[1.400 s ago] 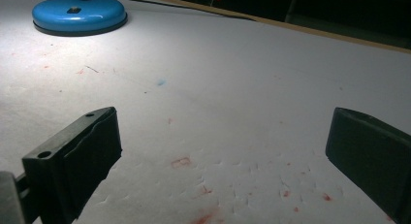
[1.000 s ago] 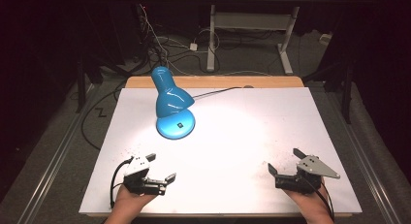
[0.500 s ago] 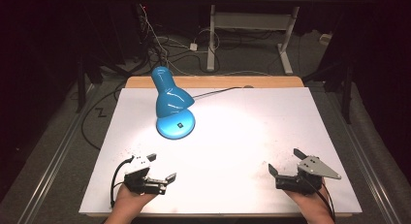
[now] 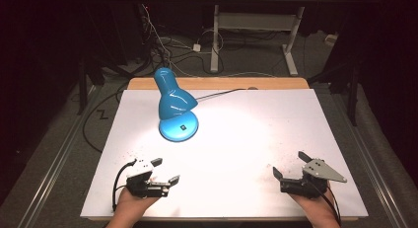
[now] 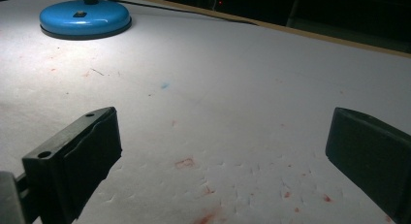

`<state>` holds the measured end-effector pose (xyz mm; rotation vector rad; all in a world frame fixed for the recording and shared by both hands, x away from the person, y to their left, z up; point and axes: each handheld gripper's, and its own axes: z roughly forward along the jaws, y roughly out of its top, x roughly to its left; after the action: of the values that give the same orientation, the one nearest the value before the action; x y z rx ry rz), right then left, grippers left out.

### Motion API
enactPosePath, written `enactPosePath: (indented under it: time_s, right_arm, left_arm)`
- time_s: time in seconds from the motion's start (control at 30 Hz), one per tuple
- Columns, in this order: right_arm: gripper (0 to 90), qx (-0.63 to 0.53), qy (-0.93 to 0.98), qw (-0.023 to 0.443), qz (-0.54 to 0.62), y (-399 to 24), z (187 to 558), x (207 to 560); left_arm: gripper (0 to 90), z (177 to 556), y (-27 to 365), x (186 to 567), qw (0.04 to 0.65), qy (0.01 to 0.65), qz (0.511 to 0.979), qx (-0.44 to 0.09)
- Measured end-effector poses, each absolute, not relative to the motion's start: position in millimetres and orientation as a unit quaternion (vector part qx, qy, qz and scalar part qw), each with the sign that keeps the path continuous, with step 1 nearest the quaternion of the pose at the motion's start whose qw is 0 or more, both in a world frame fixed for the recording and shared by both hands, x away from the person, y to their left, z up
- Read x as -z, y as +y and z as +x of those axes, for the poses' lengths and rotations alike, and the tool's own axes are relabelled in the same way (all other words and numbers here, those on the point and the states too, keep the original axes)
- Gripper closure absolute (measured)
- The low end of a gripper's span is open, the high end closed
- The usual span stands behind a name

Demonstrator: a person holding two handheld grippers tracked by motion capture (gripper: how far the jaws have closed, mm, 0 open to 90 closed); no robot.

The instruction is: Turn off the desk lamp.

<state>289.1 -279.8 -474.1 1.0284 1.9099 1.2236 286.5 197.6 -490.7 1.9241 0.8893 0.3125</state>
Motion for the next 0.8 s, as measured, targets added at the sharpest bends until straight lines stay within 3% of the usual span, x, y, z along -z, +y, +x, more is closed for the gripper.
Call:
enactPosePath:
  time_s: [0.43,0.8]
  right_arm:
    - [0.4,-0.465,0.729,0.316,0.391,-279.1,288.9,474.0]
    - [0.4,-0.465,0.729,0.315,0.391,-278.7,289.1,474.4]
  left_arm:
    - [21.5,286.9,198.7,491.1,0.483,0.362,0.788,-0.118]
    - [37.9,287.8,197.2,491.9,0.479,0.369,0.788,-0.117]
